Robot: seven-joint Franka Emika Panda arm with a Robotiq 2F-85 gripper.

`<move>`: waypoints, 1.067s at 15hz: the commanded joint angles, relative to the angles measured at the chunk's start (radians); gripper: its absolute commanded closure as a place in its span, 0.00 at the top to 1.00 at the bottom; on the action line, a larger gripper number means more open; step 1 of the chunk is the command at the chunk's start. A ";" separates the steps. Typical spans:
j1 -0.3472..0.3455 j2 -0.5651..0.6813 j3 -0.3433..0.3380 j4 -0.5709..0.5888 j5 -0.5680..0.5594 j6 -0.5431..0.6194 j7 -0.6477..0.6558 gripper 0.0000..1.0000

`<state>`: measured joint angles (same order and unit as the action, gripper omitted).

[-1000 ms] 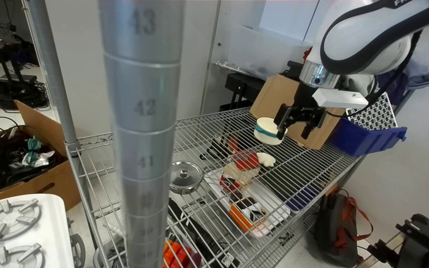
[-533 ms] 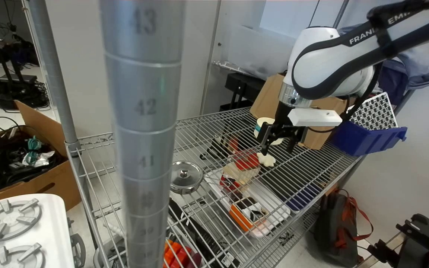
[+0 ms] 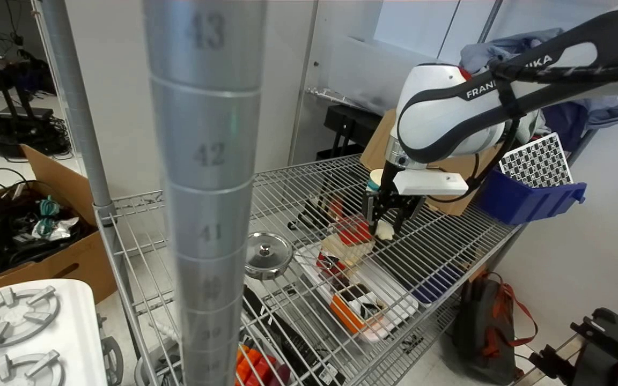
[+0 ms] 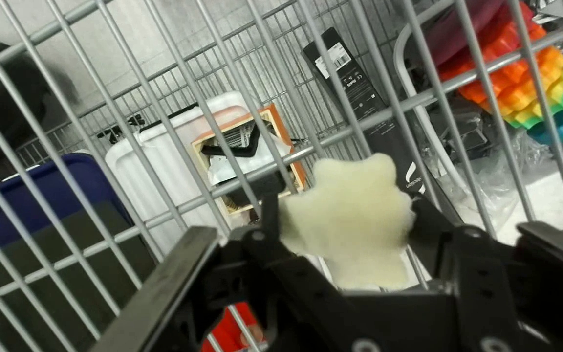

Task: Put the white plush toy in the white pot.

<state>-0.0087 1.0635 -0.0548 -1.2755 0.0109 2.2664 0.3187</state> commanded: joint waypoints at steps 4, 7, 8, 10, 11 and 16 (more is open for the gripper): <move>0.001 -0.002 -0.015 0.092 0.026 -0.098 0.022 0.12; -0.012 -0.063 -0.016 0.085 0.029 -0.115 0.015 0.00; -0.022 -0.092 -0.017 0.082 0.033 -0.121 0.010 0.00; -0.051 -0.128 -0.021 0.100 0.042 -0.138 0.004 0.02; -0.065 -0.136 -0.025 0.120 0.046 -0.151 0.004 0.00; -0.121 -0.066 -0.065 0.266 0.033 -0.161 0.024 0.02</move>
<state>-0.1083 0.9314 -0.1023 -1.1121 0.0277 2.1381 0.3346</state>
